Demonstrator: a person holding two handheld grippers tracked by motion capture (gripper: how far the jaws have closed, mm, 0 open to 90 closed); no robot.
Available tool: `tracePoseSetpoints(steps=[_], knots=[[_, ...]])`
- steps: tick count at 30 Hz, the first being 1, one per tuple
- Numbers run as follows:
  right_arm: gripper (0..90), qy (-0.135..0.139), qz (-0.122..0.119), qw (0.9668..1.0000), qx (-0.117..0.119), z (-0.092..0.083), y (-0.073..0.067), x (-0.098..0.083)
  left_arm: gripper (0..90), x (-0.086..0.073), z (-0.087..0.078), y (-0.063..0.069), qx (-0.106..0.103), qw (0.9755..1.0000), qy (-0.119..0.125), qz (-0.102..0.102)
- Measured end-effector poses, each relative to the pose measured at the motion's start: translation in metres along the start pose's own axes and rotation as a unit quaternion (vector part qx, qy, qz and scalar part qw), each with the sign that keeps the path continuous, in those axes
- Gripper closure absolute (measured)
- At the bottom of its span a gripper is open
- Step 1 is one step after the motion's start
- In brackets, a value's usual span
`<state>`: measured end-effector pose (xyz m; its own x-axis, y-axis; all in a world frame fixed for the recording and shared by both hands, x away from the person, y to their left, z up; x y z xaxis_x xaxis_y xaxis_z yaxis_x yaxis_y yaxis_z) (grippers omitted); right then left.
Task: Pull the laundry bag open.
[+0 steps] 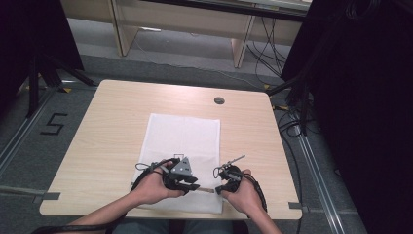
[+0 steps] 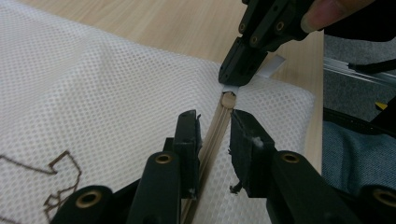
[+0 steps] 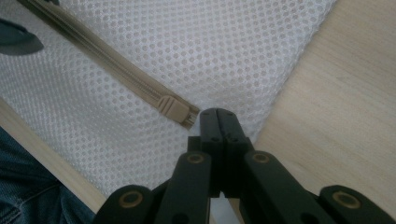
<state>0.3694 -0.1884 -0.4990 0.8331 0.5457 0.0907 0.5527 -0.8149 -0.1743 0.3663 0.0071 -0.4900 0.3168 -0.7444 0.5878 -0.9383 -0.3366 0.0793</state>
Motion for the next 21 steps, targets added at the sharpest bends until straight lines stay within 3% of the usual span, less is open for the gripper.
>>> tracePoseSetpoints(steps=[7, 17, 18, 20, 21], knots=[[90.0, 0.009, -0.01, 0.9999, 0.005, 0.002, 0.002, 0.001, 72.7, 0.01, 0.016, 0.003, -0.008, 0.9998, -0.014, 0.014], [90.0, 0.003, 0.005, 1.0, 0.005, 0.001, 0.001, 0.0, 72.8, 0.017, 0.037, 0.006, -0.016, 0.9987, -0.03, 0.037], [90.0, 0.004, 0.003, 1.0, 0.006, 0.001, 0.001, 0.0, 72.7, 0.017, 0.039, 0.007, -0.018, 0.9989, -0.031, 0.031], [90.0, 0.003, -0.005, 1.0, 0.008, 0.001, 0.002, 0.001, 72.7, 0.019, 0.042, 0.005, -0.015, 0.9986, -0.031, 0.041], [90.0, 0.003, -0.005, 0.9999, 0.009, 0.001, 0.002, 0.001, 72.7, 0.019, 0.043, 0.006, -0.019, 0.9989, -0.031, 0.029]])
Point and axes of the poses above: each handheld gripper's, and its own axes: z roughly forward along the jaws, x roughly out of its top, y roughly to its right, the point moved 2 cm from there along z, roughly forward along the jaws, and after that the axes turned 14 degrees about -y, right-handed, at the moved point
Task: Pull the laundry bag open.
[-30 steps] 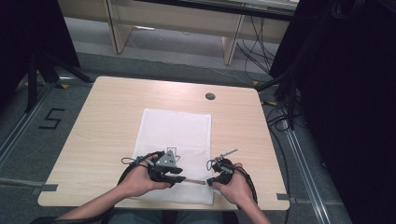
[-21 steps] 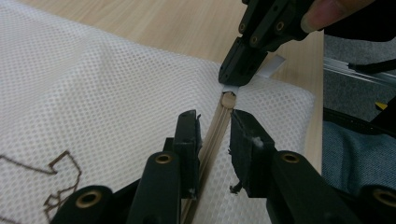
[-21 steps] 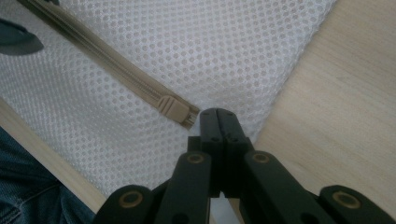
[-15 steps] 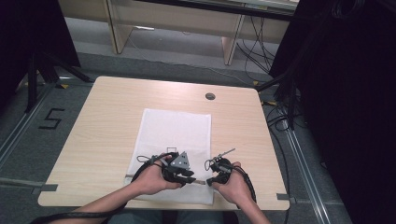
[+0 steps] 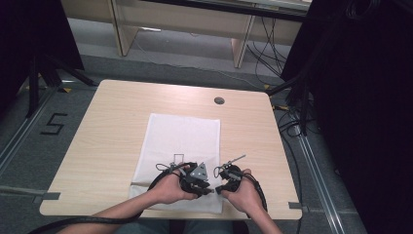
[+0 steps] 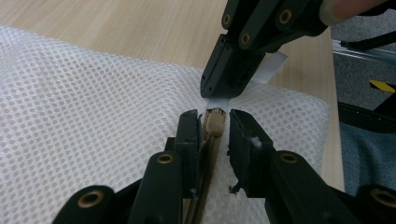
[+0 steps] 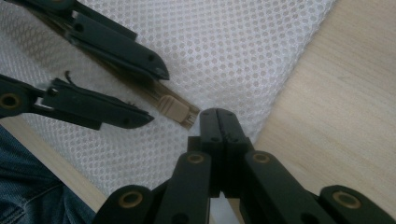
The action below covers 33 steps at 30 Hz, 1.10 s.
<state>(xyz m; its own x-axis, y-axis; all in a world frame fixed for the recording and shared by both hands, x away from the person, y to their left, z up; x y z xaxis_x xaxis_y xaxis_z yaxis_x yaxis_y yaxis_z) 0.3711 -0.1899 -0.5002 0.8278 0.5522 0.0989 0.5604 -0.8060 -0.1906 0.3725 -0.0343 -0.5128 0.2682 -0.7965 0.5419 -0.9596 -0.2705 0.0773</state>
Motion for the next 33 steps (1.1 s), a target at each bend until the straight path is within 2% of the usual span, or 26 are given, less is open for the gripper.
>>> tracePoseSetpoints(steps=[1, 2, 4, 5, 6, 8, 10, 12, 15, 16, 18, 21, 23, 24, 28, 30, 31, 33], knots=[[90.0, 0.0, 0.001, 1.0, 0.0, 0.0, 0.0, 0.0, 72.7, 0.001, 0.001, -0.001, -0.002, 1.0, -0.001, 0.004], [90.0, 0.002, -0.002, 1.0, 0.0, 0.0, 0.0, 0.0, 72.7, 0.001, 0.002, 0.0, -0.003, 1.0, 0.0, -0.001], [90.0, 0.002, -0.001, 1.0, 0.001, 0.0, 0.0, 0.0, 72.7, 0.001, 0.006, -0.001, -0.001, 1.0, -0.003, 0.007], [90.0, 0.002, -0.001, 1.0, 0.002, 0.0, 0.0, 0.0, 72.7, 0.0, 0.007, 0.0, -0.005, 1.0, -0.003, -0.003], [90.0, 0.003, 0.001, 1.0, 0.002, 0.0, 0.0, 0.0, 72.7, 0.001, 0.008, -0.002, -0.009, 1.0, 0.0, 0.004], [90.0, 0.003, -0.001, 1.0, 0.002, 0.0, 0.001, 0.0, 72.8, 0.003, 0.01, -0.001, -0.019, 0.9998, 0.0, -0.012], [90.0, 0.004, -0.002, 1.0, 0.002, 0.0, 0.001, 0.0, 72.8, 0.004, 0.013, 0.0, -0.02, 0.9998, 0.0, -0.006], [90.0, -0.001, 0.008, 0.9999, 0.006, 0.0, 0.0, 0.0, 73.0, 0.005, 0.013, 0.001, -0.016, 0.9999, -0.004, -0.001], [90.0, 0.002, 0.002, 1.0, 0.003, 0.0, 0.001, 0.0, 76.8, 0.005, 0.013, 0.0, -0.01, 0.9999, -0.004, 0.01], [90.0, 0.004, -0.003, 1.0, 0.002, 0.0, 0.002, 0.0, 79.0, 0.005, 0.013, 0.0, -0.01, 0.9999, -0.004, 0.004], [90.0, 0.006, -0.002, 1.0, 0.003, 0.0, 0.002, 0.0, 80.9, 0.006, 0.012, -0.001, -0.009, 0.9999, -0.005, 0.006], [90.0, 0.006, -0.002, 1.0, 0.005, 0.0, 0.002, 0.0, 81.3, 0.006, 0.011, 0.0, -0.011, 0.9999, -0.008, 0.0], [90.0, 0.005, -0.002, 1.0, 0.005, 0.0, 0.002, 0.0, 81.4, 0.007, 0.011, 0.0, -0.008, 0.9999, -0.012, 0.003], [90.0, 0.005, -0.002, 1.0, 0.004, 0.0, 0.002, 0.0, 81.5, 0.007, 0.01, 0.001, -0.009, 0.9999, -0.013, -0.003], [90.0, 0.005, -0.002, 1.0, 0.004, 0.0, 0.002, 0.0, 81.6, 0.008, 0.008, 0.002, -0.002, 0.9999, -0.014, 0.008], [90.0, 0.004, -0.001, 1.0, 0.001, 0.0, 0.0, 0.0, 81.6, 0.008, 0.007, 0.003, -0.003, 0.9998, -0.019, 0.003], [90.0, 0.002, 0.001, 1.0, -0.001, 0.0, 0.0, 0.0, 81.6, 0.007, 0.006, 0.002, 0.0, 0.9998, -0.017, 0.01], [90.0, 0.005, -0.002, 1.0, -0.004, 0.001, 0.0, 0.0, 81.7, 0.007, 0.003, 0.003, -0.002, 0.9999, -0.016, 0.002]])
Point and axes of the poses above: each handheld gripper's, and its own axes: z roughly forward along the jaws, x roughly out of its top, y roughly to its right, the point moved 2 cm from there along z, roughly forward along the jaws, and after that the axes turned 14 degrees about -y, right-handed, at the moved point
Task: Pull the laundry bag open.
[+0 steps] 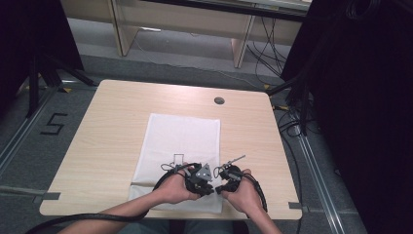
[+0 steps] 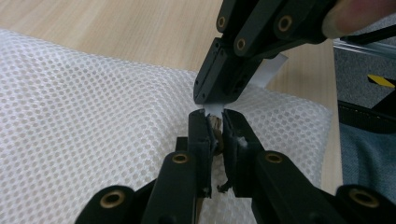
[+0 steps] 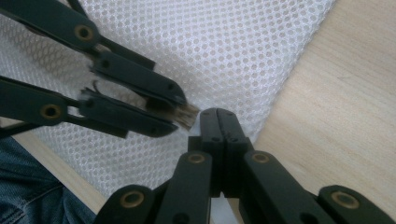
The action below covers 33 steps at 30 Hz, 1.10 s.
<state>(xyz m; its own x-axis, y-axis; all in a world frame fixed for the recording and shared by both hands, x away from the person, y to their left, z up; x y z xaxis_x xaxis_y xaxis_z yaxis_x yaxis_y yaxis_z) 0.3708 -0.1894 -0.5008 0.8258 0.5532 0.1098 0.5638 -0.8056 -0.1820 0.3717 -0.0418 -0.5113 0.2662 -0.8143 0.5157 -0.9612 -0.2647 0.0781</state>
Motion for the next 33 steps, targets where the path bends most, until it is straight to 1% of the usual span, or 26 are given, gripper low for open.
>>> tracePoseSetpoints(steps=[1, 2, 3, 4, 6, 7, 8, 9, 11, 12, 13, 15, 17, 18, 19, 21, 23, 24, 25, 26, 28, 29, 30, 33], knots=[[90.0, -0.004, 0.006, 1.0, 0.002, -0.0002, -0.0003, 0.0, 81.7, -0.0001, -0.0025, -0.0014, 0.002, 0.9999, -0.002, 0.01], [90.0, -0.004, 0.005, 1.0, 0.004, -0.0004, 0.0001, 0.0002, 81.7, -0.0007, -0.0032, -0.0005, 0.001, 1.0, -0.001, 0.002], [90.0, -0.006, 0.004, 1.0, 0.005, -0.0009, 0.0001, 0.0003, 81.6, -0.0006, -0.0032, -0.0008, 0.001, 1.0, 0.0, 0.008], [90.0, -0.006, 0.004, 1.0, 0.006, -0.0008, 0.0001, 0.0003, 81.7, -0.001, -0.0027, 0.0, 0.0, 1.0, -0.001, 0.004], [90.0, -0.003, 0.001, 1.0, 0.004, -0.0006, 0.0005, 0.0002, 81.6, -0.0014, -0.0026, 0.0, 0.001, 1.0, 0.0, 0.005], [90.0, -0.002, 0.0, 1.0, 0.004, -0.0005, 0.0006, 0.0002, 81.6, -0.0015, -0.003, -0.001, 0.004, 0.9999, 0.0, 0.014], [90.0, -0.003, 0.007, 1.0, 0.005, -0.0007, -0.0001, -0.0002, 81.6, -0.002, -0.0028, -0.0001, 0.002, 1.0, 0.001, 0.007], [90.0, -0.003, 0.007, 1.0, 0.006, -0.0007, -0.0001, -0.0002, 81.6, -0.002, -0.0031, -0.0005, 0.005, 0.9999, 0.002, 0.015], [90.0, -0.005, 0.011, 0.9999, 0.009, -0.0008, -0.0004, -0.0004, 81.6, -0.0025, -0.0036, 0.0008, 0.002, 1.0, 0.002, 0.007], [90.0, -0.007, 0.014, 0.9998, 0.011, -0.001, -0.0007, -0.0005, 81.6, -0.0024, -0.0045, 0.0001, 0.004, 0.9999, 0.0, 0.012], [90.0, -0.005, 0.007, 0.9999, 0.008, -0.0009, 0.0005, -0.0003, 81.7, -0.0029, -0.0052, 0.0005, 0.002, 1.0, 0.001, 0.007], [90.0, -0.004, 0.007, 0.9999, 0.008, -0.0009, 0.0007, -0.0003, 81.7, -0.0036, -0.0059, 0.0007, 0.002, 1.0, 0.002, 0.006], [90.0, -0.008, 0.011, 0.9999, 0.008, -0.0009, 0.0007, -0.0002, 81.6, -0.0039, -0.007, -0.0002, 0.004, 0.9999, 0.001, 0.014], [90.0, -0.007, 0.003, 0.9999, 0.01, -0.0006, 0.0018, 0.0003, 81.7, -0.0043, -0.0073, 0.0001, 0.005, 0.9999, -0.001, 0.013], [90.0, -0.006, 0.003, 0.9999, 0.012, -0.0004, 0.0022, 0.0003, 81.6, -0.0044, -0.0077, 0.0002, 0.005, 0.9999, 0.0, 0.013], [90.0, -0.005, 0.003, 0.9999, 0.011, -0.0004, 0.002, 0.0002, 81.6, -0.0052, -0.0078, 0.0011, 0.004, 1.0, 0.003, 0.005], [90.0, -0.003, 0.001, 1.0, 0.008, -0.0005, 0.0015, 0.0001, 81.6, -0.0055, -0.0089, 0.0001, 0.004, 0.9999, 0.002, 0.011], [90.0, -0.005, 0.008, 0.9999, 0.007, -0.0012, -0.0002, -0.0004, 81.6, -0.0056, -0.0091, 0.0, 0.005, 0.9999, 0.002, 0.01], [90.0, -0.007, 0.01, 0.9999, 0.008, -0.0011, -0.0002, -0.0004, 81.6, -0.0061, -0.0103, -0.0011, 0.009, 0.9998, -0.006, 0.015], [90.0, -0.003, 0.004, 1.0, 0.006, -0.0006, 0.0004, -0.0001, 81.6, -0.0061, -0.0105, -0.0011, 0.005, 0.9999, -0.001, 0.014], [90.0, -0.005, 0.001, 1.0, 0.006, -0.0008, 0.0006, 0.0001, 81.7, -0.0066, -0.0107, -0.0011, 0.007, 0.9998, -0.004, 0.015], [90.0, -0.005, 0.001, 1.0, 0.006, -0.0007, 0.0007, 0.0001, 81.6, -0.0071, -0.0114, -0.0013, 0.006, 0.9999, -0.006, 0.014], [90.0, -0.004, 0.001, 1.0, 0.006, -0.0007, 0.0007, 0.0001, 81.6, -0.007, -0.0105, 0.0002, 0.0, 1.0, 0.005, 0.002], [90.0, -0.004, 0.001, 1.0, 0.007, -0.0006, 0.0008, 0.0, 81.6, -0.0071, -0.0105, 0.0004, 0.002, 1.0, 0.001, 0.0]])
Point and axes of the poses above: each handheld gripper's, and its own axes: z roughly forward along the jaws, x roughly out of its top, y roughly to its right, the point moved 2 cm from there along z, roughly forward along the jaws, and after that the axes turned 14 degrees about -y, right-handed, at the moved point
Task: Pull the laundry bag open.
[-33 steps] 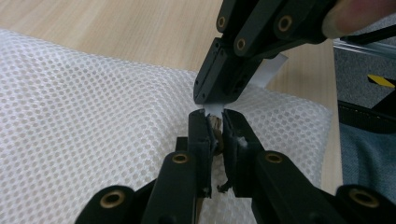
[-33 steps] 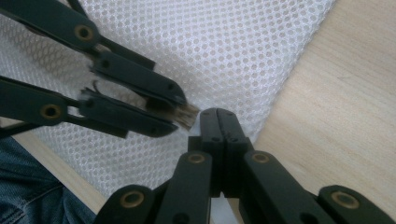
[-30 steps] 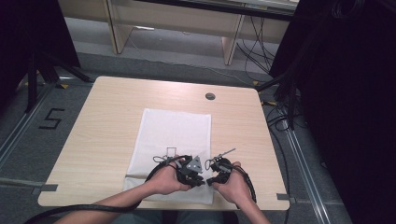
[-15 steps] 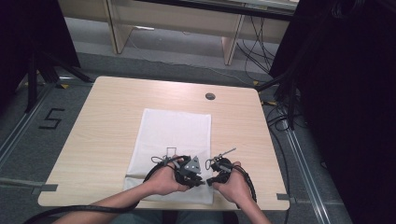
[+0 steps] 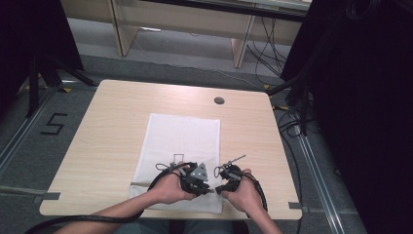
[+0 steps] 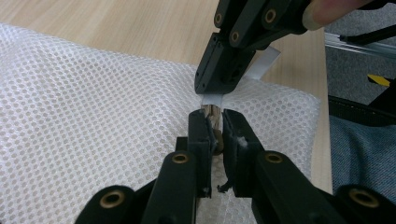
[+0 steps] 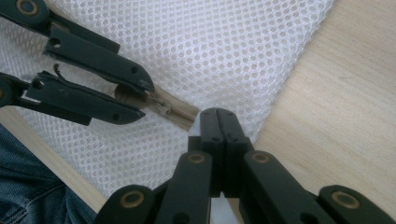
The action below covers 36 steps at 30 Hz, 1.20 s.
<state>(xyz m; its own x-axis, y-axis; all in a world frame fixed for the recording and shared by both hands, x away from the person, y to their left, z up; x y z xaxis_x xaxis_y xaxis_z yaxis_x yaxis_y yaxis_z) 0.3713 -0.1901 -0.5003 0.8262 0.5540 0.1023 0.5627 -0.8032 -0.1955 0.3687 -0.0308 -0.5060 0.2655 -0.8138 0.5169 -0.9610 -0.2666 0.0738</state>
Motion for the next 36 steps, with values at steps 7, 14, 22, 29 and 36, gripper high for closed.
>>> tracePoseSetpoints(steps=[7, 14, 22, 29, 36], knots=[[90.0, -0.001, 0.003, 1.0, 0.001, 0.0, -0.001, -0.001, 81.6, -0.001, -0.004, -0.002, 0.005, 0.9999, -0.006, 0.013], [90.0, 0.002, -0.003, 1.0, -0.001, 0.0, 0.0, 0.0, 81.6, -0.003, -0.007, -0.002, 0.005, 0.9999, -0.004, 0.012], [90.0, 0.001, -0.002, 1.0, -0.001, 0.0, 0.0, 0.0, 81.6, -0.006, -0.009, -0.001, 0.004, 1.0, -0.001, 0.001], [90.0, 0.003, -0.001, 1.0, 0.0, 0.0, 0.0, 0.0, 81.6, -0.007, -0.013, -0.003, 0.008, 0.9999, -0.005, 0.009], [90.0, 0.0, 0.001, 1.0, -0.001, 0.0, 0.0, 0.0, 81.6, -0.008, -0.016, -0.002, 0.011, 0.9999, -0.007, 0.007]])
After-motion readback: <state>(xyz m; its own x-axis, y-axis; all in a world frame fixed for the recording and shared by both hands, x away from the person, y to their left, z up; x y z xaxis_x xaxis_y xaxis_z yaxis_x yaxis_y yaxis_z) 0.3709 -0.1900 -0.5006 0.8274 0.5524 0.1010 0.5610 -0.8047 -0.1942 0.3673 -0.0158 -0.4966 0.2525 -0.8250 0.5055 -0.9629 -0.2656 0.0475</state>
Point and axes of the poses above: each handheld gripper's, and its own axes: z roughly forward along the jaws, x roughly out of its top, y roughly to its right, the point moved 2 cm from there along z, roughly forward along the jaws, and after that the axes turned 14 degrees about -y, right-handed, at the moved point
